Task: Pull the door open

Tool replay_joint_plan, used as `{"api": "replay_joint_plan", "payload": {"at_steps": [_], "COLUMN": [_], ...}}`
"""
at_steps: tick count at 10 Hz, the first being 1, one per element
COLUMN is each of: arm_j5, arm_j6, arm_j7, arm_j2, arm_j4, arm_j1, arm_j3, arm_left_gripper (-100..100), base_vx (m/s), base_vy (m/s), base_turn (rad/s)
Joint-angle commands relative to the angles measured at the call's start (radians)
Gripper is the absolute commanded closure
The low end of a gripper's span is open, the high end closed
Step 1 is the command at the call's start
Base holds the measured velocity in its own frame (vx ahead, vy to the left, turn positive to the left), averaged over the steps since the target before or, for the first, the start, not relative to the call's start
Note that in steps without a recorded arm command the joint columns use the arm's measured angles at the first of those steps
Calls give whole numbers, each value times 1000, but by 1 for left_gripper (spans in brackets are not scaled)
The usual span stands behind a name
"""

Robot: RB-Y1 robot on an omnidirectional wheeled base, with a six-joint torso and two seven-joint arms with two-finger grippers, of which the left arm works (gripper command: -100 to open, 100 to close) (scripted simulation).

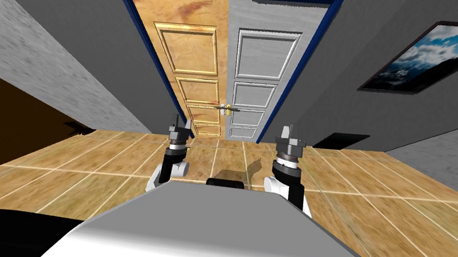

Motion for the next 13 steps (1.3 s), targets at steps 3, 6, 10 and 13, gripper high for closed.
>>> {"api": "replay_joint_plan", "payload": {"at_steps": [3, 6, 10, 13], "arm_j5": [9, 20, 30, 39], "arm_j6": [16, 35, 55, 70], "arm_j7": [4, 8, 12, 15], "arm_j2": [18, 37, 56, 70], "arm_j4": [64, 135, 210, 267], "arm_j1": [-22, -50, -80, -103], "arm_j3": [13, 28, 44, 56], "arm_left_gripper": [-100, -100, -100, -100], "base_vx": [111, 116, 116, 93], "base_vy": [-16, -21, -21, -9], "base_turn": [-45, -47, -44, -48]}}
